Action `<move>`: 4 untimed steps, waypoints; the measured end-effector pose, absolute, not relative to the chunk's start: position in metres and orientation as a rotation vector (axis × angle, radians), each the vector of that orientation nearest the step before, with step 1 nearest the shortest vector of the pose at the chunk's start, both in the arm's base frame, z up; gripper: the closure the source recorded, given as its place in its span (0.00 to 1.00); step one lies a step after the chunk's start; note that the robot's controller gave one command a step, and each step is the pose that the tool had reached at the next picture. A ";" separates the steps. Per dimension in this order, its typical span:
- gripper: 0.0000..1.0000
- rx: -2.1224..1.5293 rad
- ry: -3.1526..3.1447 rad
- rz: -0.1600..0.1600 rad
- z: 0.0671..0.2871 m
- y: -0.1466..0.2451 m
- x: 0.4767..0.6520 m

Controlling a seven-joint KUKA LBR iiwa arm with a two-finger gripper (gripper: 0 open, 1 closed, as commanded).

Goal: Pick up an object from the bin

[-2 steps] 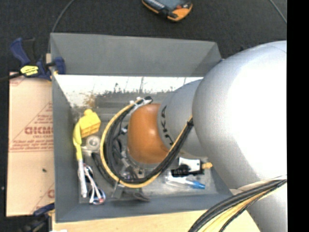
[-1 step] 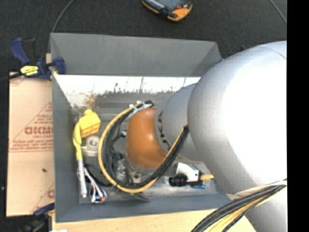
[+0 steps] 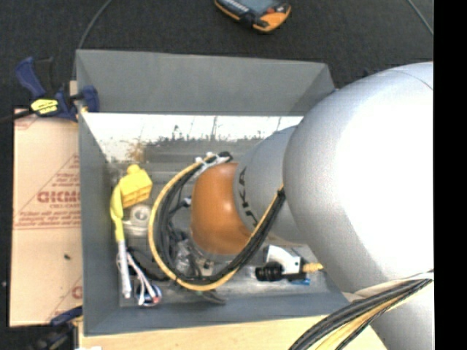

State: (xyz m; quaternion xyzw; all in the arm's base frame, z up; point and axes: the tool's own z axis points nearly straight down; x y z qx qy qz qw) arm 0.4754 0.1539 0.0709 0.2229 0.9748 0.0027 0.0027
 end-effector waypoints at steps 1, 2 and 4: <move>1.00 0.699 3.057 0.009 0.073 0.154 0.475; 1.00 0.700 3.062 0.004 0.081 0.153 0.474; 1.00 0.692 3.062 0.006 0.121 0.153 0.474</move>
Offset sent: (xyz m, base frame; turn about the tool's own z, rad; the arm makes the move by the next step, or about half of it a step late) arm -0.0002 -0.0002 0.0746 0.0002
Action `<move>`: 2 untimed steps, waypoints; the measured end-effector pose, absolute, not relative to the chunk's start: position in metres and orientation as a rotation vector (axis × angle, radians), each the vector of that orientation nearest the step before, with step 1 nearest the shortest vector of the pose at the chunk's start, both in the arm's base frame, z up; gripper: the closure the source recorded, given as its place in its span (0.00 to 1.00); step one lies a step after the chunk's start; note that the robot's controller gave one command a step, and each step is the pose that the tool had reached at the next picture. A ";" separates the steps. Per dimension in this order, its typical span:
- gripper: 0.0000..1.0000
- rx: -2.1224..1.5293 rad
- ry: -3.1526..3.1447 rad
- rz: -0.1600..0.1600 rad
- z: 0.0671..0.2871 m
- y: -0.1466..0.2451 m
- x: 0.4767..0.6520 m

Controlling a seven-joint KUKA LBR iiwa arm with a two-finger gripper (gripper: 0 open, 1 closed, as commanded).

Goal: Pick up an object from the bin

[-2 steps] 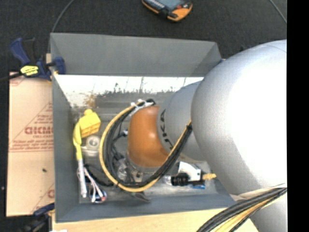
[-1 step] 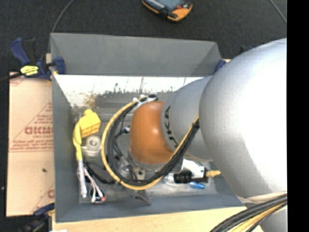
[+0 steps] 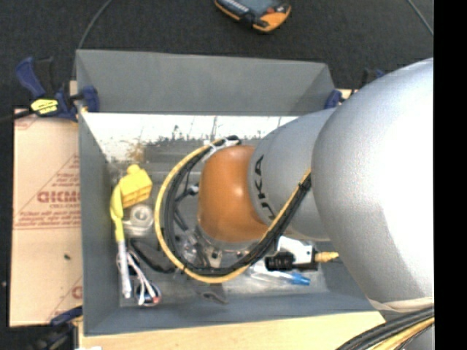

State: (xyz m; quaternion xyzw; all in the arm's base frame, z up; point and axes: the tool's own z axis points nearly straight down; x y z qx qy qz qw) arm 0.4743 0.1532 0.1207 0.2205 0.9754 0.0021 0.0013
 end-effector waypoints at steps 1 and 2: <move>1.00 0.691 3.062 0.006 0.132 0.153 0.474; 1.00 0.689 3.063 0.006 0.142 0.153 0.474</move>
Offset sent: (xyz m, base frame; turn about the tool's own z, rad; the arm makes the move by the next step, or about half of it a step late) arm 0.0001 0.0000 0.0456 -0.0003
